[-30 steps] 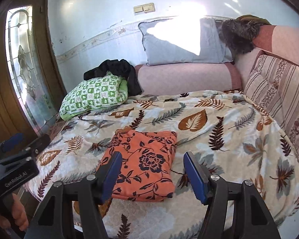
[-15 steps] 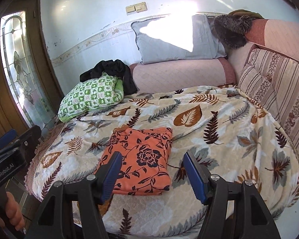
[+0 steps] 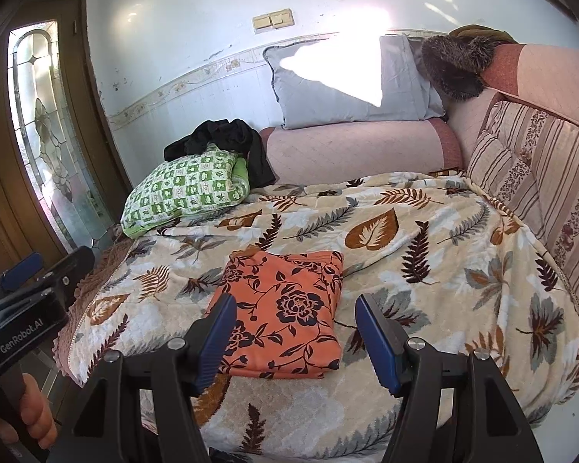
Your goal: Fold small clothes
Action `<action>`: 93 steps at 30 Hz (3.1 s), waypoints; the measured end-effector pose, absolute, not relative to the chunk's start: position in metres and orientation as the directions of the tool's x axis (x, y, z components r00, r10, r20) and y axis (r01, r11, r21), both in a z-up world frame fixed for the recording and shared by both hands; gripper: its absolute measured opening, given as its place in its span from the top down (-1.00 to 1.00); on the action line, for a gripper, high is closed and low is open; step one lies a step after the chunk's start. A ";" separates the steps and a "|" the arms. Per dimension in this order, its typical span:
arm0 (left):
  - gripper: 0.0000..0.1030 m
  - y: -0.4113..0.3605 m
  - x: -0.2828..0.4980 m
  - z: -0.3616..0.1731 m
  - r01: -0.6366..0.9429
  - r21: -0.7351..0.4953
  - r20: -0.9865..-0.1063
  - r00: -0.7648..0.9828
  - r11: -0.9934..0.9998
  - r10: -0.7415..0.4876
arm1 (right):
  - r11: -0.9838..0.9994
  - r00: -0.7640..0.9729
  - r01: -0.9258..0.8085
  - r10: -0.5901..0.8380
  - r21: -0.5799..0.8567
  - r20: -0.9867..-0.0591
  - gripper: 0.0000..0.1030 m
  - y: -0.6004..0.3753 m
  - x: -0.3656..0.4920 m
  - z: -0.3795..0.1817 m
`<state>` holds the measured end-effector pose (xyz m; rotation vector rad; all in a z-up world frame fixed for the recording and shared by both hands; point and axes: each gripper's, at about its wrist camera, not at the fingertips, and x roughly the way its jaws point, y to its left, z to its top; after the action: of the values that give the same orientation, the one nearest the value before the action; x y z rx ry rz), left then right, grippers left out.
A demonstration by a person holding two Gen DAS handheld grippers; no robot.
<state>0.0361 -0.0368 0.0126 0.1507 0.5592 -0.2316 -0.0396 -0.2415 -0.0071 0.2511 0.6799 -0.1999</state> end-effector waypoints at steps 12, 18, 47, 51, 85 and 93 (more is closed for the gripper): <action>-0.88 -0.036 0.035 0.016 0.252 0.069 -0.535 0.826 0.965 -0.178 | 0.957 0.762 0.244 -0.088 0.159 -0.642 -0.32 -0.233 -0.035 -0.005; -0.88 -0.036 0.033 0.020 0.254 0.060 -0.528 0.829 0.965 -0.185 | 0.960 0.777 0.234 -0.089 0.154 -0.624 -0.32 -0.227 -0.033 0.004; -0.88 -0.027 0.035 0.029 0.262 0.033 -0.518 0.830 0.964 -0.208 | 0.966 0.788 0.223 -0.100 0.130 -0.608 -0.32 -0.216 -0.026 0.010; -0.88 -0.025 0.034 0.030 0.269 0.024 -0.514 0.829 0.963 -0.219 | 0.967 0.790 0.225 -0.110 0.118 -0.603 -0.32 -0.214 -0.026 0.013; -0.88 -0.020 0.038 0.026 0.277 -0.003 -0.513 0.825 0.961 -0.239 | 0.971 0.779 0.218 -0.109 0.103 -0.618 -0.32 -0.211 -0.017 0.008; -0.88 -0.020 0.044 0.021 0.268 0.001 -0.530 0.817 0.964 -0.227 | 0.974 0.771 0.201 -0.091 0.105 -0.631 -0.32 -0.206 -0.007 0.004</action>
<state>0.0440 -0.0199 0.0210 0.0763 0.5547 -0.2637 -0.0066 -0.2061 0.0040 0.1704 0.6733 -0.1592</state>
